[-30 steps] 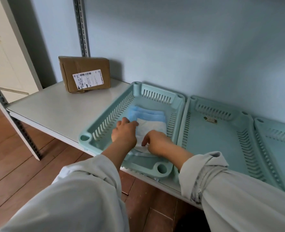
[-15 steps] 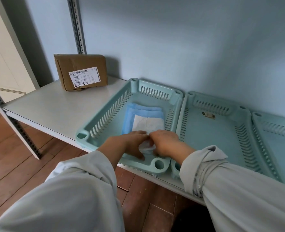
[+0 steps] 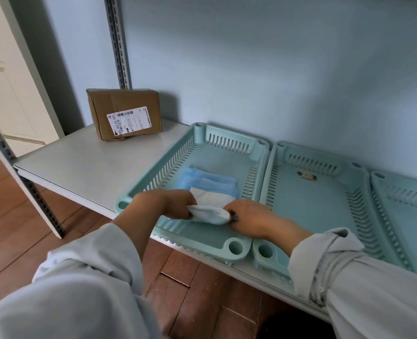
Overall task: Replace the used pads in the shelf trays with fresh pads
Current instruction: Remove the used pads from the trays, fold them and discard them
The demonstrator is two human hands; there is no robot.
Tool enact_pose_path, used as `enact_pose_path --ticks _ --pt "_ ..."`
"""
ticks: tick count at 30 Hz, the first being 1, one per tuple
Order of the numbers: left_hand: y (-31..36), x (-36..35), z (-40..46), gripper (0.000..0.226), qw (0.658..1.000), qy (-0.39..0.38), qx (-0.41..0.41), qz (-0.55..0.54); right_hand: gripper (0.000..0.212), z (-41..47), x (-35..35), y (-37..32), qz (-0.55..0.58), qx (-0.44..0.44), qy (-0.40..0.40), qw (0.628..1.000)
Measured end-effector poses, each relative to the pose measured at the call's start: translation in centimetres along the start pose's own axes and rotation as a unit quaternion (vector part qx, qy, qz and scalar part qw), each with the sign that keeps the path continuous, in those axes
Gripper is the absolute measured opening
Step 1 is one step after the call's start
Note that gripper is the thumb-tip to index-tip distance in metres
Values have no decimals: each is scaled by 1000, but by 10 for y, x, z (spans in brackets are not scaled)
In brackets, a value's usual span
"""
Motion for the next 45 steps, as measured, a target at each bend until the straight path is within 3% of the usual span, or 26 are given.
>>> enact_pose_path --ticks 5,8,10,13,16,20,23,26,28,32,40,43,45 --pt "-29 0 -18 34 997 -36 8 -70 16 7 7 -3 115 10 18 993" --pt "-46 0 -21 33 989 19 2 -147 16 10 13 2 166 3 15 986" --pt "-52 9 -22 36 962 94 -27 -255 10 14 16 6 230 1 20 973" --pt "-56 20 -17 34 893 189 -34 -406 24 23 25 10 325 -20 42 944" --pt "-60 25 -3 33 898 279 57 -335 25 38 28 9 347 -67 52 934" --pt "-50 28 10 33 892 333 180 -247 28 58 21 9 308 -136 56 940" --pt "-31 34 21 28 895 398 116 -165 40 64 20 10 214 -178 74 958" --pt "-24 18 45 27 959 229 30 -162 48 68 23 9 140 -163 93 972" --pt "-26 6 53 33 976 163 26 -144 54 70 23 10 170 -173 71 968" --pt "-24 2 55 38 974 181 32 -135 57 65 24 14 309 -166 32 936" --pt "-13 7 42 29 963 201 49 -170 44 55 26 0 348 -114 30 930" --pt "0 12 33 40 959 106 1 -264 53 51 30 2 375 -146 57 914" --pt "9 9 28 54 966 16 -17 -257 69 46 30 4 428 -153 49 889"
Point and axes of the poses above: each hand's wrist, its own z-axis towards the middle knuckle, its own x-axis out of the back of the hand, y = z × x, the point moved 4 cm from there along z, towards the middle knuckle, and after that the axes turned 15 degrees about -y, right-handed, at the moved point
